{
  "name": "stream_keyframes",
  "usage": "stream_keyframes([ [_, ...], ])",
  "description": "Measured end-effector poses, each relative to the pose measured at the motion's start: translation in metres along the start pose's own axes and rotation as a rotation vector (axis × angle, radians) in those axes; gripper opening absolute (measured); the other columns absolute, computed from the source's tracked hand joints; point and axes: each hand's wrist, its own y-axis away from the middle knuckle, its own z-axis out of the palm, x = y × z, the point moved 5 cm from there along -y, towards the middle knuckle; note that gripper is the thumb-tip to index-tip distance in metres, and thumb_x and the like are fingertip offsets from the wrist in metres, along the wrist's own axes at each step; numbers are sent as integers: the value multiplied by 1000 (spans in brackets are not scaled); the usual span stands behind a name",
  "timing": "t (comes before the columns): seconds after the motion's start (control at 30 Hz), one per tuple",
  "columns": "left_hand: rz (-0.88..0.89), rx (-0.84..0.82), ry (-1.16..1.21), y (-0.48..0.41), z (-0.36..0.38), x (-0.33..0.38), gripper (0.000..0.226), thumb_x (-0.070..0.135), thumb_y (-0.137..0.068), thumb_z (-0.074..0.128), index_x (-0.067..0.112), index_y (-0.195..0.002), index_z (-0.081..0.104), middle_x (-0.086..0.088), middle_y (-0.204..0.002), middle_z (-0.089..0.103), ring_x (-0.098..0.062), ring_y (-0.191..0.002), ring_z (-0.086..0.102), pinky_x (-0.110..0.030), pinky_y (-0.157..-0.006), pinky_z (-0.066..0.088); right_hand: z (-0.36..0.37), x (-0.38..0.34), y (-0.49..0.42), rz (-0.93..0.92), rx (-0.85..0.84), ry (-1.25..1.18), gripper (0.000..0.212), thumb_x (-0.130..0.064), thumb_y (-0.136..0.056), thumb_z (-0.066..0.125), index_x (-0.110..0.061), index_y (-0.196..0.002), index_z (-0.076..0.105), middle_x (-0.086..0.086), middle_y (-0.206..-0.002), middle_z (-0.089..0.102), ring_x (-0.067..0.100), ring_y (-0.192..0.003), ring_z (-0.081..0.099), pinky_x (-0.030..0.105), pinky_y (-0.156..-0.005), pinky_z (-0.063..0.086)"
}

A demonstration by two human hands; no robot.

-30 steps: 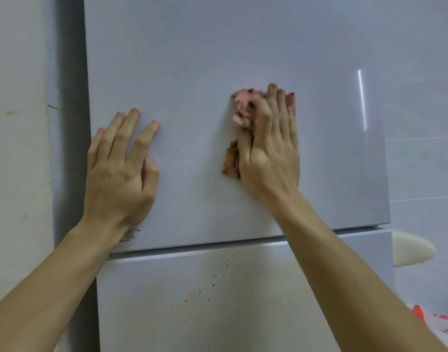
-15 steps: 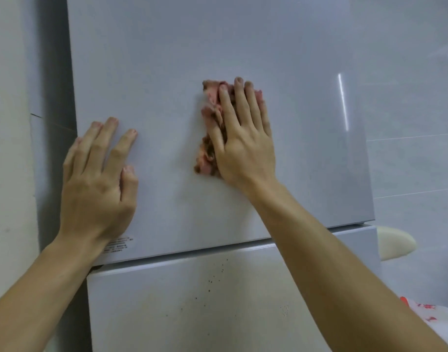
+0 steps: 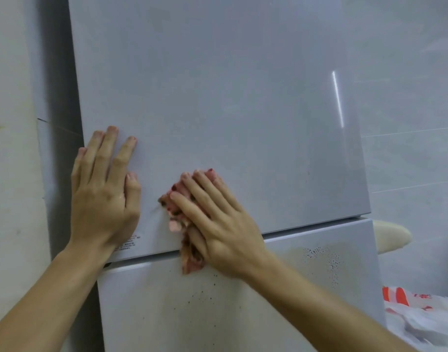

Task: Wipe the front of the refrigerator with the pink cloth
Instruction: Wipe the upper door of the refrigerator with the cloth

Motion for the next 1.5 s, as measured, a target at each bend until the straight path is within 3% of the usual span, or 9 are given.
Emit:
stream_keyframes([
  [0.13,-3,-4,25,5,2,-5,56,16,-102,38,11,-158,43,-11,-170,29,-28,-160,20,-44,-132,7,-9,46,-65,168,224,50,49,-24,-109,48,-6,-154,49,22,-164,38,37,-156,30,53,-129,22],
  [0.3,-22,-41,101,9,4,-7,56,10,-104,37,11,-159,40,-9,-172,24,-26,-162,12,-40,-133,1,-12,59,-104,423,356,70,57,-22,-108,44,-1,-160,35,20,-168,31,34,-160,23,50,-132,14],
  [0.43,-22,-25,101,8,3,-7,55,8,-103,38,9,-158,41,-11,-171,26,-30,-161,15,-42,-133,3,1,16,-63,310,285,-86,47,-12,-104,53,4,-148,50,22,-165,37,35,-158,26,54,-129,20],
  [0.67,-30,-64,69,12,-4,-9,58,13,-103,37,13,-161,37,-9,-175,14,-25,-163,7,-47,-133,7,2,-5,-22,-24,-53,-100,45,-24,-107,56,-3,-147,54,17,-169,30,29,-161,20,49,-131,21],
  [0.8,-26,-85,27,16,-14,-23,60,11,-99,40,15,-159,41,-8,-174,16,-24,-163,7,-43,-133,5,-9,45,-80,160,168,-62,40,-17,-108,45,3,-140,57,28,-163,36,42,-154,33,56,-128,25],
  [0.97,-21,-132,6,19,-17,-41,61,18,-102,37,18,-163,34,-4,-174,16,-19,-163,8,-39,-133,6,2,39,-124,418,311,14,51,-15,-109,43,2,-157,40,28,-168,24,44,-159,18,50,-132,10],
  [1.1,-87,-140,155,23,-15,-39,67,13,-98,34,12,-164,28,0,-175,14,-12,-162,11,-29,-130,17,29,-32,-82,170,237,-35,54,-16,-106,54,5,-155,43,29,-164,31,43,-157,25,57,-129,19],
  [1.3,-35,-154,32,22,-29,-47,67,11,-96,35,14,-163,32,-2,-173,21,-16,-162,12,-44,-132,12,34,-68,-38,-137,-45,-9,57,-18,-107,44,-4,-162,33,19,-170,24,32,-161,16,49,-131,18],
  [1.5,-70,-144,-108,22,-44,-73,56,23,-101,37,18,-155,48,-4,-173,23,-21,-162,13,-38,-132,-2,22,-6,-126,214,150,11,57,-27,-113,35,-1,-163,28,22,-171,20,36,-161,15,48,-133,10],
])
